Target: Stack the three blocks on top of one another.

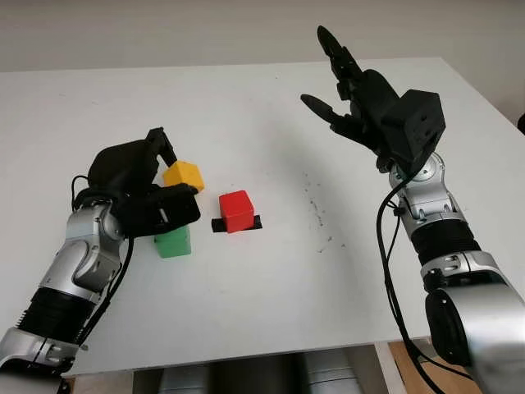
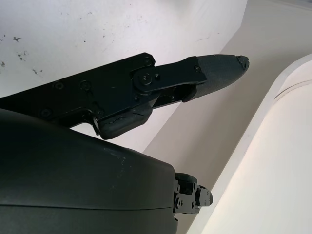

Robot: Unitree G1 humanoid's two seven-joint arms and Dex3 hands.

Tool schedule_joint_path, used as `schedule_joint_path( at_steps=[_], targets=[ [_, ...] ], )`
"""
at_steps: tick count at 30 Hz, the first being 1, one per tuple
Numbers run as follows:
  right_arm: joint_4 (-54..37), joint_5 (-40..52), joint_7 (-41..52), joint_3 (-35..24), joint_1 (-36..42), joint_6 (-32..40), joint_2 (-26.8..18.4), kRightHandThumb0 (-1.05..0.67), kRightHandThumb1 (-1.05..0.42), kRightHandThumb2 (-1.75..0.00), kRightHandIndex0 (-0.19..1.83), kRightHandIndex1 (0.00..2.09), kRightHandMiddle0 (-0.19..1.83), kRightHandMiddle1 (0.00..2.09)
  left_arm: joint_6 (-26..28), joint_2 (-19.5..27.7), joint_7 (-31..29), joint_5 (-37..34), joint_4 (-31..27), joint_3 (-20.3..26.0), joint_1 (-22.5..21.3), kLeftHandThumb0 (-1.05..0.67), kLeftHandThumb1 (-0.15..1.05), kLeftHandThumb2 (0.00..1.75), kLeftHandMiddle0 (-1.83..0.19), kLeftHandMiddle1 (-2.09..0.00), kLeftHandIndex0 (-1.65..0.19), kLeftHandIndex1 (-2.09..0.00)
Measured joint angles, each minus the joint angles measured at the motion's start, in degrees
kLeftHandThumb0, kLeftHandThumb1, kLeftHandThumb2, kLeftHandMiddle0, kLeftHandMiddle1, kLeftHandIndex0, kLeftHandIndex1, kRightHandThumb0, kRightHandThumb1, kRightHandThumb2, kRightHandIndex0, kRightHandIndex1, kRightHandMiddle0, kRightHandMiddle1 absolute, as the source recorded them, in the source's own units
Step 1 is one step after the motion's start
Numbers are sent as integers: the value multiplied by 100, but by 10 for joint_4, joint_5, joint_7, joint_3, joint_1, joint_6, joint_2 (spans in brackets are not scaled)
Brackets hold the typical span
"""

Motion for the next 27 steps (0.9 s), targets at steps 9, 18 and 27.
schedule_joint_path(
  at_steps=[9, 18, 27],
  targets=[
    [0, 7, 7, -3, 0, 4, 0, -82, -105, -19, -19, 2, 2, 6, 2, 4, -30, -73, -40, 49, -2, -22, 105, 17, -25, -198, -16, -198],
    [-6, 12, 10, -3, 1, 17, 0, -81, -105, -18, -19, 2, 2, 6, 20, 6, -38, -92, -92, 66, -2, -22, 105, 15, -25, -196, -18, -193],
    [-12, 13, 10, -3, 7, 17, 0, -82, -105, -20, -19, 1, 1, 5, 26, 6, -87, -159, -148, 89, -1, -23, 105, 18, -32, -188, -22, -195]
  ],
)
